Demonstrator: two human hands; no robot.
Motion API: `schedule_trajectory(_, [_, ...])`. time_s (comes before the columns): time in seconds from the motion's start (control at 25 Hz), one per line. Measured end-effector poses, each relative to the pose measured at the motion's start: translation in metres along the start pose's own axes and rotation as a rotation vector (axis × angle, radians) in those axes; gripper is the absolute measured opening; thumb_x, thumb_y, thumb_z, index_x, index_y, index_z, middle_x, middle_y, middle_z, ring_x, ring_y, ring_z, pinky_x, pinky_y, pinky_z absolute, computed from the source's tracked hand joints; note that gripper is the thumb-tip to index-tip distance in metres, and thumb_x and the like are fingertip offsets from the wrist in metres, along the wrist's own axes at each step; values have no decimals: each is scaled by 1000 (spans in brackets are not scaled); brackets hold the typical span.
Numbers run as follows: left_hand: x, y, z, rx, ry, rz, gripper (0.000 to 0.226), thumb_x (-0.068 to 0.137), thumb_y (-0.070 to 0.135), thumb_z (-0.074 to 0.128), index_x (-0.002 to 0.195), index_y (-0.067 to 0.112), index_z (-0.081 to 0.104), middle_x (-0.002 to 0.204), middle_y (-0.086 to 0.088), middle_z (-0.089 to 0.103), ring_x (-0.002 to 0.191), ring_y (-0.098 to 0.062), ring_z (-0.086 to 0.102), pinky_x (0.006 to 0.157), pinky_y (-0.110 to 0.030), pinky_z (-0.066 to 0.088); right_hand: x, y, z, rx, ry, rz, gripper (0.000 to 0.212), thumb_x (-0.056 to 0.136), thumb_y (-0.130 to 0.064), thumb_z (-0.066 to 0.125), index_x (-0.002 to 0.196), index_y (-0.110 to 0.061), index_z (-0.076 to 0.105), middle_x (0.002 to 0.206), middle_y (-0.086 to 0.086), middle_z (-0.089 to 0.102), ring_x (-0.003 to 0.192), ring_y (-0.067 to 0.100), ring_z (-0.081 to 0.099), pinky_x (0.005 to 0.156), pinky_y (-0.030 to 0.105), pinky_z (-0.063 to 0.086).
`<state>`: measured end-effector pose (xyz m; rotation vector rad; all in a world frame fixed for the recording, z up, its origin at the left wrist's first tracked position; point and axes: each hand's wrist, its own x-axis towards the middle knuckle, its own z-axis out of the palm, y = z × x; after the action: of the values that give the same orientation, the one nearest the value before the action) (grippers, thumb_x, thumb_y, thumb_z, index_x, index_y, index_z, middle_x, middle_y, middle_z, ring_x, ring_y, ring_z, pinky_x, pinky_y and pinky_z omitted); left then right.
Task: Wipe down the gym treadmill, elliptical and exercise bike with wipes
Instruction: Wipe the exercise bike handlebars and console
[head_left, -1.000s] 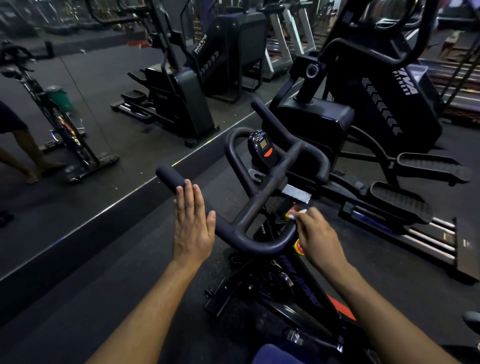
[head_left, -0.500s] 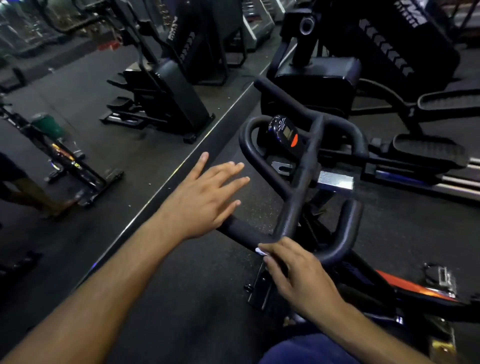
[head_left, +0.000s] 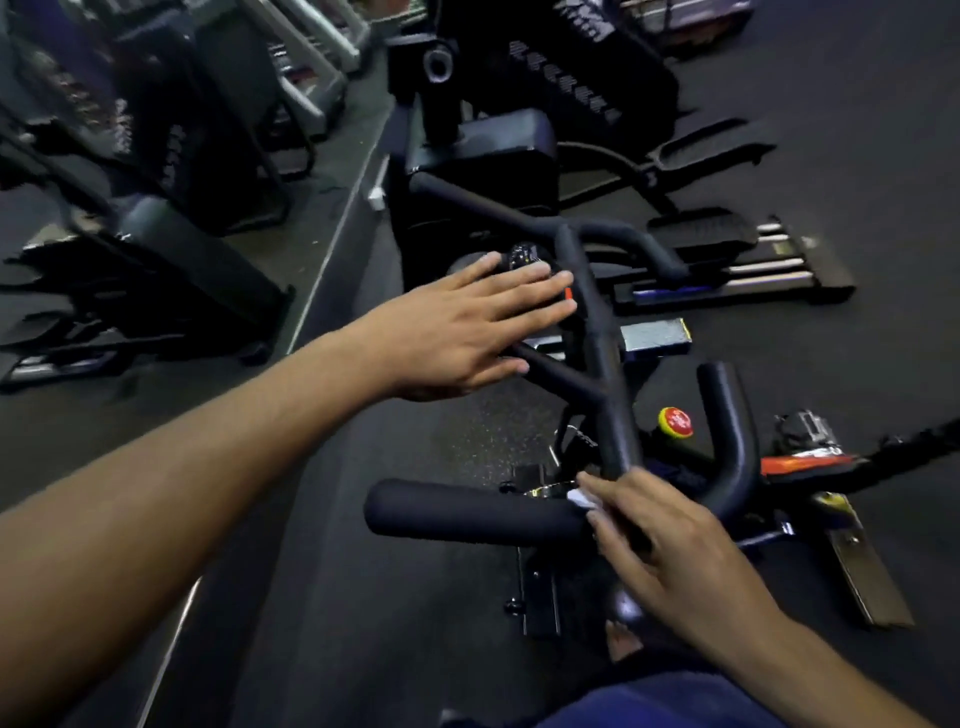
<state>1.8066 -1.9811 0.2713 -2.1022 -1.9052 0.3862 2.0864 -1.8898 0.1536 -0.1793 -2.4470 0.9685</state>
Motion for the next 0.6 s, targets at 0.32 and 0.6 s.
schedule_trajectory(0.32, [34, -31, 48, 119, 308, 280, 65, 104, 59, 31, 152, 17, 46, 162, -7, 36, 154, -26, 24, 125, -54, 13, -22, -51, 72, -355, 479, 407, 28, 95, -22, 56, 114, -10, 72, 94, -1, 59, 87, 15, 62, 81, 28, 50])
schedule_trajectory(0.6, [29, -21, 45, 38, 304, 214, 65, 100, 56, 27, 148, 20, 52, 157, -7, 44, 152, -26, 29, 125, -54, 12, 30, -126, 99, -74, 631, 662, 17, 91, -18, 66, 99, -23, 80, 100, -7, 75, 97, 6, 66, 94, 28, 49])
